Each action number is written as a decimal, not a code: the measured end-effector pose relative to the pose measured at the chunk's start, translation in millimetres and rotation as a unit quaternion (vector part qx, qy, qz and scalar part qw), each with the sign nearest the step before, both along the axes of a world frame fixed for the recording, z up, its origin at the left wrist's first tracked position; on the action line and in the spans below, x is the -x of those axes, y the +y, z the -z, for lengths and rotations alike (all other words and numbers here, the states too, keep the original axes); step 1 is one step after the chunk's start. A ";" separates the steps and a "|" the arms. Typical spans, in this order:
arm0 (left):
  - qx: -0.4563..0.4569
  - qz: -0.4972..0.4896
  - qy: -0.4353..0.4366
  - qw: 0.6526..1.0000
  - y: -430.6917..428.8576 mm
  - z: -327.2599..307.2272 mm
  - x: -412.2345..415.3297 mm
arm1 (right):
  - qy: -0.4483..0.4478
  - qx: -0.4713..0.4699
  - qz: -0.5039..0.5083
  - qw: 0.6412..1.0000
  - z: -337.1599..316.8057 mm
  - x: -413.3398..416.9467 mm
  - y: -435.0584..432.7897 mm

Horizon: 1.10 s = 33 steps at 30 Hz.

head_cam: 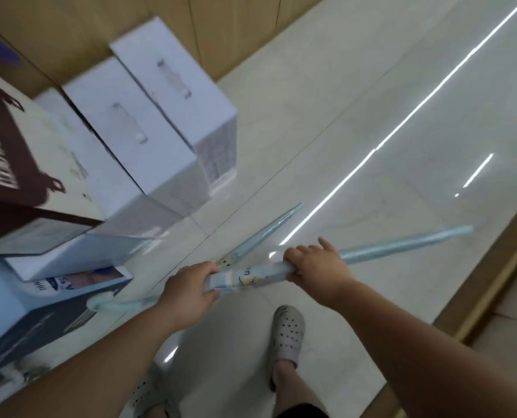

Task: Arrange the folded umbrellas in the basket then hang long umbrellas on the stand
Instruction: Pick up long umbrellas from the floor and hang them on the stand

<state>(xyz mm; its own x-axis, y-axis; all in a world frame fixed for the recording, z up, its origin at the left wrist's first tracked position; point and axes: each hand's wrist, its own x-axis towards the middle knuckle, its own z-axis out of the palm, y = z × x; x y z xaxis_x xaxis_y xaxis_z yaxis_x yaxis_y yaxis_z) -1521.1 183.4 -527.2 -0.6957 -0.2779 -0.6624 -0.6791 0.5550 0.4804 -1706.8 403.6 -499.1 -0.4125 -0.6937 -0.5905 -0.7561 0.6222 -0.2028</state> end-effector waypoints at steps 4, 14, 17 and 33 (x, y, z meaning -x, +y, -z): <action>0.049 0.052 0.036 0.997 24.3 -137.2 7.0 | -0.013 0.008 -0.004 1.000 -129.8 -10.1 32.9; 0.183 0.025 0.216 0.959 27.1 -392.2 -26.6 | -0.041 0.180 0.067 0.981 -354.1 -29.8 54.5; 0.212 0.015 0.252 0.944 9.4 -432.1 -47.2 | -0.046 0.219 0.053 0.973 -385.5 -40.4 40.2; 0.469 -0.057 0.316 0.823 -100.6 -554.0 -300.5 | -0.047 0.375 0.073 0.923 -465.8 -263.3 -90.2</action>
<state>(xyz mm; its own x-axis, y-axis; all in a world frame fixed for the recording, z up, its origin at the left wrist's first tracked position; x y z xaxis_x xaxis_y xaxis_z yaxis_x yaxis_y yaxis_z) -1220.5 82.8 26.9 -0.7531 -0.5473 0.3651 -0.5311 0.8333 0.1537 -1443.5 313.4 -33.3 -0.5061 -0.8625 -0.0053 -0.6321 0.3751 -0.6781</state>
